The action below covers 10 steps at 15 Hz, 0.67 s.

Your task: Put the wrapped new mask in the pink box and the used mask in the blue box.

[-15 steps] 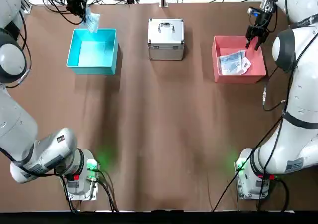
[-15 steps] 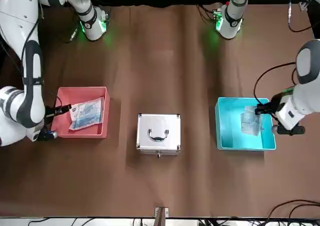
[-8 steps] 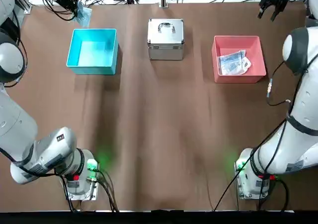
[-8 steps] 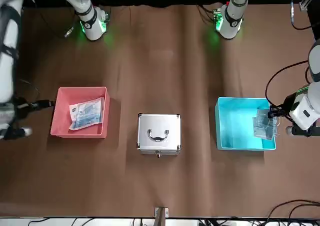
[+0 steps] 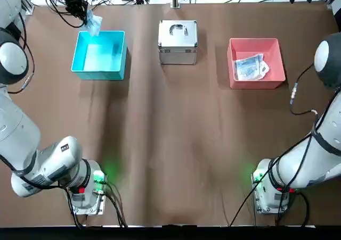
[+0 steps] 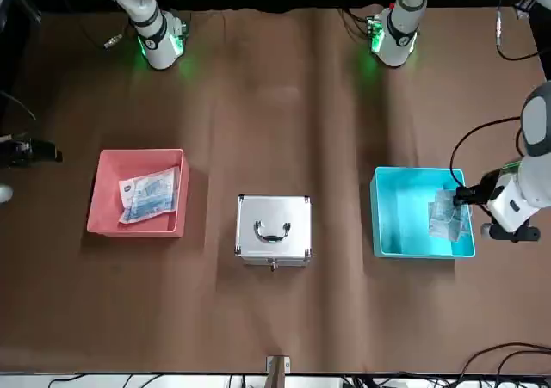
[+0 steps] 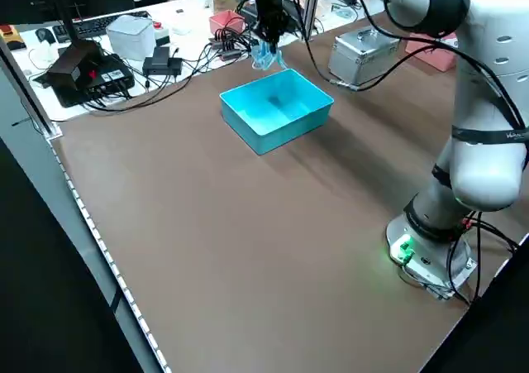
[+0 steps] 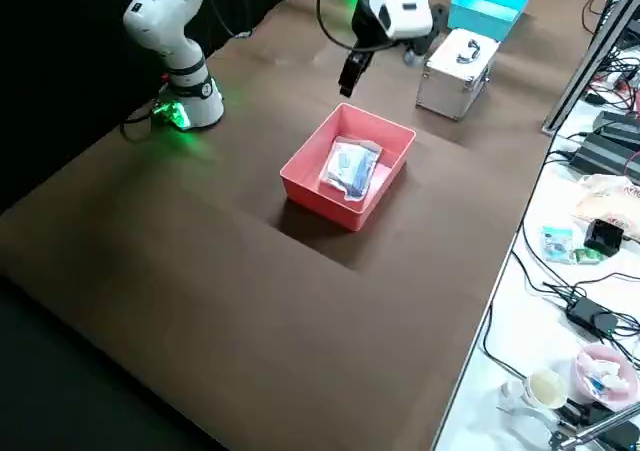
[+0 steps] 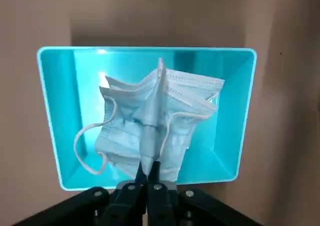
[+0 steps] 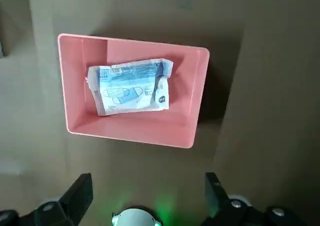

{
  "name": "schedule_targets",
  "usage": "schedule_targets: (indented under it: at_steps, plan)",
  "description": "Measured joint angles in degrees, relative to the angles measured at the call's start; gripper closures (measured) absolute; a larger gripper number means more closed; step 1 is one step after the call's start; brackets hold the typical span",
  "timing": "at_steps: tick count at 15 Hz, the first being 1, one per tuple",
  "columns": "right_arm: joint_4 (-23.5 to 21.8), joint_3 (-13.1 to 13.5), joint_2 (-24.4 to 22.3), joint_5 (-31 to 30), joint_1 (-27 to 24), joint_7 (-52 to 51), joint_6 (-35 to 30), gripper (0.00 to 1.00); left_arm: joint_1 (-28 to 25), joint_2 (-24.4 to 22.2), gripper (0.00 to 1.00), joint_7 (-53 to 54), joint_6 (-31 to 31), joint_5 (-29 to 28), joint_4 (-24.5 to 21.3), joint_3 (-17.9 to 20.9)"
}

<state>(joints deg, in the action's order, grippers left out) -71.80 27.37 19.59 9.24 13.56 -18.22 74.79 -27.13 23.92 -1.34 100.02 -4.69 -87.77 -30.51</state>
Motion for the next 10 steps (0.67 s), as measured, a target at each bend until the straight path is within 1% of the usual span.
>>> schedule_targets:
  at_steps: [1, 2, 3, 4, 5, 7, 8, 10]
  plan:
    - [0.00, -1.06, -0.71, -0.47, -0.30, 1.10, 0.00, 0.02, 0.02, 0.68, 0.98, 0.03, 0.00, 0.00, -0.01, -0.01]
    - [-0.01, -2.98, -1.33, -0.90, -1.25, 2.43, 0.00, 0.02, 0.08, 1.26, 0.98, 0.04, 0.00, 0.00, -0.01, -0.02]
    - [-0.01, -5.66, -1.84, -1.36, -2.76, 3.56, 0.00, 0.02, 0.10, 1.77, 0.98, 0.04, 0.00, 0.00, 0.00, -0.03]
    - [-0.03, -10.05, -2.95, -2.16, -5.51, 4.94, -0.01, 0.01, -0.03, 2.66, 0.98, 0.04, 0.01, -0.04, 0.00, 0.00]
    - [-0.04, -11.06, -3.64, -2.41, -6.26, 5.32, -0.01, 0.01, -0.08, 3.09, 0.98, 0.04, 0.00, -0.06, 0.00, 0.01]
    - [-0.56, -11.99, -5.71, -2.57, -7.11, 5.46, -0.08, 0.01, -0.02, 4.00, 0.98, 0.04, 0.00, -0.07, -0.02, 0.01]
    - [-1.24, -13.01, -7.08, -2.59, -7.98, 5.51, -0.02, 0.01, 0.01, 4.47, 0.98, 0.04, -0.01, -0.07, -0.06, 0.01]
    - [-3.44, -16.40, -9.99, -2.64, -10.45, 6.78, 0.83, 0.01, 0.01, 5.27, 0.98, 0.04, -0.02, -0.08, -0.36, 0.02]
